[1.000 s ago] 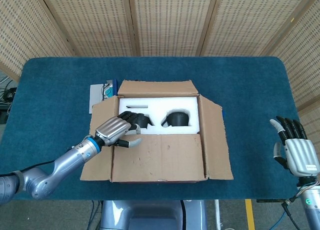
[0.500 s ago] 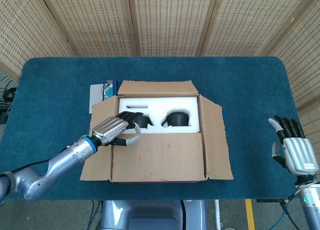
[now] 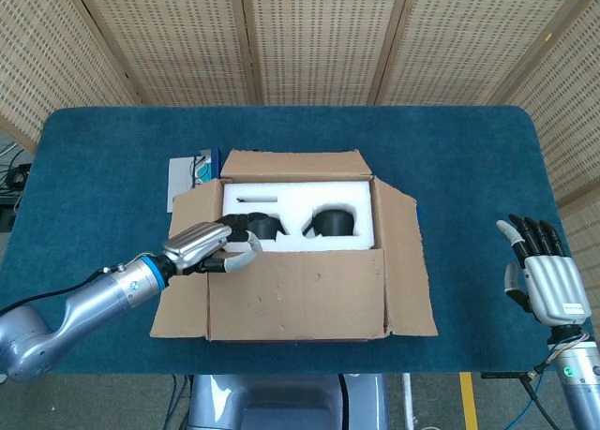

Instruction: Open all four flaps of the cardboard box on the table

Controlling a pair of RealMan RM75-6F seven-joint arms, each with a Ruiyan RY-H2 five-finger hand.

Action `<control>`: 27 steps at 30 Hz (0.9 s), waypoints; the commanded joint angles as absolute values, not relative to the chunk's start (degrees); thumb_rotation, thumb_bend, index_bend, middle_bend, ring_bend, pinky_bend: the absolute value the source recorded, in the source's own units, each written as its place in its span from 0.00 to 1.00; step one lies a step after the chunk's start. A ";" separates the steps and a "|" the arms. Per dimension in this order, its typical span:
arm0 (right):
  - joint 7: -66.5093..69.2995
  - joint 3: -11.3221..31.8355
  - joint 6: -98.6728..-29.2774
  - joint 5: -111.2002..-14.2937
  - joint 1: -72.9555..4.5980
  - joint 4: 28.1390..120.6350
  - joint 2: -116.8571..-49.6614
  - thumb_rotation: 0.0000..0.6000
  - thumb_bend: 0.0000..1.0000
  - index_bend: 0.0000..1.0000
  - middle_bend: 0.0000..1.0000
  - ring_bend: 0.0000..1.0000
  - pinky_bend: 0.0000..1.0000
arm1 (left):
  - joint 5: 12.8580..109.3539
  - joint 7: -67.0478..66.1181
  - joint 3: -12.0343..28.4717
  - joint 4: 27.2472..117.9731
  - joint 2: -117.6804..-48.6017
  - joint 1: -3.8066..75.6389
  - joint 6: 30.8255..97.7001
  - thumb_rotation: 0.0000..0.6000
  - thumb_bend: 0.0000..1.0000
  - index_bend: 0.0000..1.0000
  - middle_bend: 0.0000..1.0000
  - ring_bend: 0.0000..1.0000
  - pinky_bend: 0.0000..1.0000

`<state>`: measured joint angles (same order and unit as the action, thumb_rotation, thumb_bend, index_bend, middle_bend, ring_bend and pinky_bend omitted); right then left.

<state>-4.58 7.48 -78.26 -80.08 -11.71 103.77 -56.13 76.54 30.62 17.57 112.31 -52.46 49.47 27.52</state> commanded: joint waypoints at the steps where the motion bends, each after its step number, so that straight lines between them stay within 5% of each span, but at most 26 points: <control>1: -4.70 7.46 -78.40 -80.16 -11.65 103.93 -56.09 1.00 0.78 0.10 0.07 0.00 0.00 | 84.06 39.96 18.81 113.72 -49.60 48.38 25.77 0.02 0.32 0.38 0.00 0.00 0.00; 27: -5.71 7.50 -79.46 -80.79 -11.39 105.32 -55.86 1.00 0.78 0.10 0.07 0.00 0.00 | 124.75 78.10 1.47 111.81 -38.47 56.04 52.56 0.02 0.32 0.38 0.00 0.00 0.00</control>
<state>-5.71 7.50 -79.46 -80.79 -11.39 105.31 -55.86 123.25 76.95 2.80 112.16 -39.14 54.83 51.50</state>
